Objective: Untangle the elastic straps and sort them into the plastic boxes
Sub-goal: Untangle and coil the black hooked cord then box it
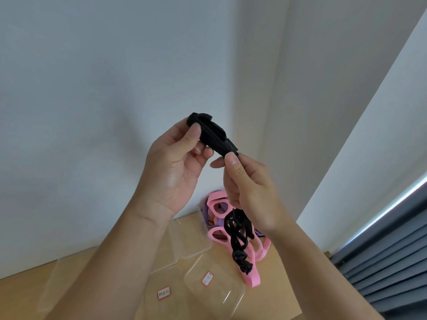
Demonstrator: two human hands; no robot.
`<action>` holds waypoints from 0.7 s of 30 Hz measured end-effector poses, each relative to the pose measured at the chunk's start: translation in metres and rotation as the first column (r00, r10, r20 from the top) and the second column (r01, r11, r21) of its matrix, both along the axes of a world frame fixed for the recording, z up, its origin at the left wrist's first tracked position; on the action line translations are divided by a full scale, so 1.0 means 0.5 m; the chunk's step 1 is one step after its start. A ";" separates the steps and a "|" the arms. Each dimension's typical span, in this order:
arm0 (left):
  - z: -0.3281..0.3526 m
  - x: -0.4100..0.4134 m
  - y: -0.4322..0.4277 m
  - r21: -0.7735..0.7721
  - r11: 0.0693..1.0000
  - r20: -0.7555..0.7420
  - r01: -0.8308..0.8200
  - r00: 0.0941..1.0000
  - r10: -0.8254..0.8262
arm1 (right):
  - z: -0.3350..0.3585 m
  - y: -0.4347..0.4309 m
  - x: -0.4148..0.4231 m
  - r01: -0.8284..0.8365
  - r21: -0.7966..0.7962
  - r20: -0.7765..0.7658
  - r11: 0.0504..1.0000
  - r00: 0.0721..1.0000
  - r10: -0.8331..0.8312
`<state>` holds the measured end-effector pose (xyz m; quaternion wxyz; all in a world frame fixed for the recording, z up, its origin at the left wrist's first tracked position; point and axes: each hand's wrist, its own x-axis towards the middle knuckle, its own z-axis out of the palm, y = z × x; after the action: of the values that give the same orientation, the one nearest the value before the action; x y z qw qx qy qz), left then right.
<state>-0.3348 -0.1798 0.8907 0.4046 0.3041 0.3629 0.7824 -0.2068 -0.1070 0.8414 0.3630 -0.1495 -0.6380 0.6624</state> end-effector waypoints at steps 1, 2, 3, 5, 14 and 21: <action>-0.004 0.000 -0.004 -0.016 1.000 -0.058 0.003 0.998 -0.004 | 0.000 -0.001 0.001 0.012 0.013 0.004 1.000 1.000 -0.012; -0.006 -0.002 -0.008 -0.043 0.999 -0.130 -0.003 0.991 -0.003 | 0.001 0.000 0.002 0.033 0.037 0.018 0.999 0.999 -0.034; -0.006 -0.005 -0.013 -0.077 0.997 -0.206 -0.021 0.979 0.005 | 0.002 0.003 0.005 0.059 0.067 0.038 0.996 0.997 -0.062; -0.001 -0.021 -0.022 -0.161 0.985 -0.336 -0.061 0.942 0.003 | 0.006 0.009 0.012 0.091 0.146 0.090 0.985 0.990 -0.105; 0.082 -0.081 -0.035 -0.502 0.864 -0.815 0.032 0.319 -0.485 | 0.063 0.039 0.065 -0.143 0.398 0.323 0.906 0.946 0.007; 0.089 -0.057 0.002 -0.544 0.825 -0.742 0.155 0.370 -0.559 | 0.082 0.056 0.084 -0.180 0.441 0.424 0.879 0.905 -0.027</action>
<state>-0.3631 -0.1785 0.9354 0.3713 0.6492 0.5863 0.3113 -0.1646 -0.0790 0.8823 0.2163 -0.1692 -0.8475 0.4543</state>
